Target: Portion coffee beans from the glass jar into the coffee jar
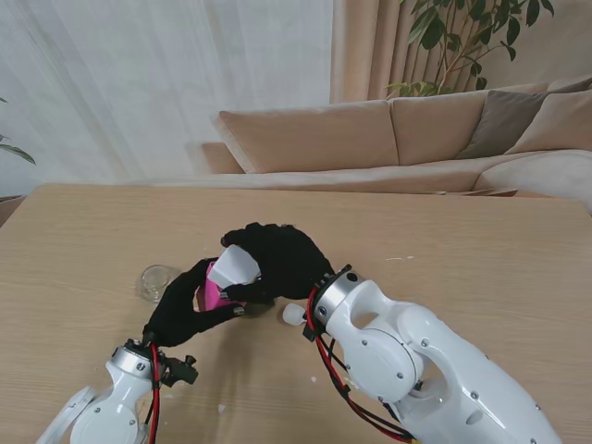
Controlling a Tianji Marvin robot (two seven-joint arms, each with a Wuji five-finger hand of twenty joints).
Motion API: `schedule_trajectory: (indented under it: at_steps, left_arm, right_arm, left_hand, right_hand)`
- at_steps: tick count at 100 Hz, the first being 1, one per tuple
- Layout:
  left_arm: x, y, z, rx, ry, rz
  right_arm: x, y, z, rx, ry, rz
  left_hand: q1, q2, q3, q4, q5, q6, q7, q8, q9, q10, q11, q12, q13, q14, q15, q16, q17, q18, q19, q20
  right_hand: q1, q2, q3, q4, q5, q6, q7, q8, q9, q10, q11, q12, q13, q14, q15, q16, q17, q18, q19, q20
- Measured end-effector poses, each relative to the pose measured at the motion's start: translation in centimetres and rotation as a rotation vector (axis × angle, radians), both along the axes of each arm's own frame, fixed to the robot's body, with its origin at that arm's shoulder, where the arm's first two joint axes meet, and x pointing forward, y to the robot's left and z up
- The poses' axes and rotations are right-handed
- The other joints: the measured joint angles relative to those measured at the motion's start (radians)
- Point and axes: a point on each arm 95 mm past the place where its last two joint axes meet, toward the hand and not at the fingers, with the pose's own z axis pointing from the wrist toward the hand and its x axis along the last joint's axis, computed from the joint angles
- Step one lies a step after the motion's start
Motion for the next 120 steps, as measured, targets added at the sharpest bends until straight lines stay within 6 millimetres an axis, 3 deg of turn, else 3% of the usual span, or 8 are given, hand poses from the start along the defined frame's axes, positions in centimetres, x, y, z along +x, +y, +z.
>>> schedule_trajectory:
  at_steps: [15, 34, 50, 61, 69, 79, 95, 120]
  left_arm:
    - [0.0, -0.2, 0.0, -0.001, 0.012, -0.014]
    - [0.0, -0.2, 0.0, 0.004, 0.02, -0.022]
    - [0.0, 0.0, -0.1, 0.0, 0.029, -0.027]
    - [0.0, 0.0, 0.0, 0.0, 0.028, -0.026]
    - [0.0, 0.0, 0.0, 0.0, 0.027, -0.026]
    - [0.0, 0.0, 0.0, 0.0, 0.024, -0.024]
    - [0.1, 0.1, 0.0, -0.007, 0.016, -0.01]
    - [0.2, 0.1, 0.0, -0.011, 0.009, -0.003]
  right_arm:
    - [0.1, -0.1, 0.1, 0.04, 0.013, 0.065]
    - [0.1, -0.5, 0.3, 0.01, -0.02, 0.088]
    - [-0.2, -0.5, 0.6, -0.048, -0.027, 0.123]
    - [-0.2, -0.6, 0.7, -0.083, -0.052, 0.136]
    - [-0.2, -0.8, 0.8, -0.087, -0.051, 0.135]
    - [-0.3, -1.2, 1.0, -0.078, -0.051, 0.121]
    - [-0.3, -1.7, 0.7, 0.046, -0.02, -0.05]
    - [-0.3, -1.2, -0.2, 0.007, 0.001, -0.102]
  left_hand:
    - [0.006, 0.0, -0.01, 0.0, 0.0, 0.001, 0.0, 0.0, 0.001, 0.001, 0.0, 0.001, 0.0, 0.0, 0.001, 0.0, 0.0, 0.0, 0.0, 0.0]
    - [0.01, 0.0, -0.011, 0.0, 0.001, 0.016, 0.001, -0.003, 0.008, 0.017, 0.0, 0.004, 0.0, 0.0, 0.001, 0.0, 0.0, 0.0, 0.001, -0.001]
    - [0.018, -0.01, -0.011, -0.001, 0.002, 0.018, 0.01, -0.004, 0.009, 0.022, 0.0, 0.004, 0.0, 0.0, 0.006, 0.0, 0.0, 0.0, 0.001, -0.001]
    - [0.018, -0.01, -0.011, -0.001, 0.002, 0.018, 0.01, -0.004, 0.009, 0.022, 0.0, 0.004, 0.0, 0.0, 0.006, 0.0, 0.0, 0.0, 0.001, -0.001]
    - [0.018, -0.01, -0.011, -0.001, 0.002, 0.018, 0.011, -0.004, 0.009, 0.022, 0.0, 0.004, 0.0, 0.0, 0.006, 0.0, 0.0, 0.0, 0.001, -0.001]
    - [0.018, -0.01, -0.011, -0.001, 0.002, 0.018, 0.012, -0.004, 0.009, 0.022, 0.0, 0.004, 0.0, 0.0, 0.006, 0.0, 0.0, 0.0, 0.001, -0.001]
    - [0.018, -0.01, -0.011, -0.001, 0.002, 0.018, 0.012, -0.004, 0.009, 0.022, 0.0, 0.004, 0.0, 0.0, 0.006, 0.0, -0.001, 0.0, 0.001, -0.012]
    - [0.018, -0.01, -0.011, -0.001, 0.002, 0.018, 0.013, -0.004, 0.009, 0.022, 0.0, 0.004, 0.0, 0.0, 0.006, 0.0, -0.006, 0.0, 0.001, -0.012]
  right_hand:
    - [0.087, -0.091, 0.202, 0.011, 0.007, -0.06, 0.001, -0.026, 0.043, -0.048, -0.083, -0.041, 0.006, -0.019, -0.077, -0.033, -0.051, 0.0, -0.051, 0.0]
    - [0.141, -0.175, 0.291, 0.003, 0.004, -0.2, -0.003, -0.077, 0.077, -0.139, -0.255, -0.148, -0.02, -0.042, -0.214, -0.106, -0.118, 0.0, -0.125, -0.006]
    - [0.215, -0.222, 0.399, -0.005, -0.128, -0.234, -0.042, -0.106, 0.036, -0.224, -0.376, -0.237, -0.086, -0.054, -0.32, -0.166, -0.161, -0.012, -0.199, -0.02]
    - [0.21, -0.209, 0.37, -0.005, -0.253, -0.235, -0.106, -0.137, -0.062, -0.25, -0.426, -0.309, -0.139, -0.055, -0.375, -0.2, -0.199, -0.014, -0.255, -0.036]
    - [0.102, -0.204, 0.277, -0.005, -0.292, -0.232, -0.164, -0.145, -0.132, -0.219, -0.447, -0.339, -0.17, -0.056, -0.391, -0.198, -0.221, -0.015, -0.274, -0.037]
    - [-0.088, -0.087, 0.145, -0.005, -0.282, -0.11, -0.205, -0.153, -0.154, -0.128, -0.395, -0.324, -0.174, -0.056, -0.391, -0.198, -0.224, -0.015, -0.275, -0.037]
    - [-0.196, 0.027, 0.034, -0.006, -0.125, 0.035, -0.212, -0.153, -0.144, 0.016, -0.244, -0.209, -0.174, -0.038, -0.304, -0.151, -0.22, 0.002, -0.237, -0.011]
    - [-0.409, 0.229, -0.019, -0.029, 0.013, 0.051, -0.041, -0.032, -0.003, 0.042, -0.083, -0.075, -0.088, -0.004, -0.086, -0.045, -0.119, 0.025, -0.059, 0.024]
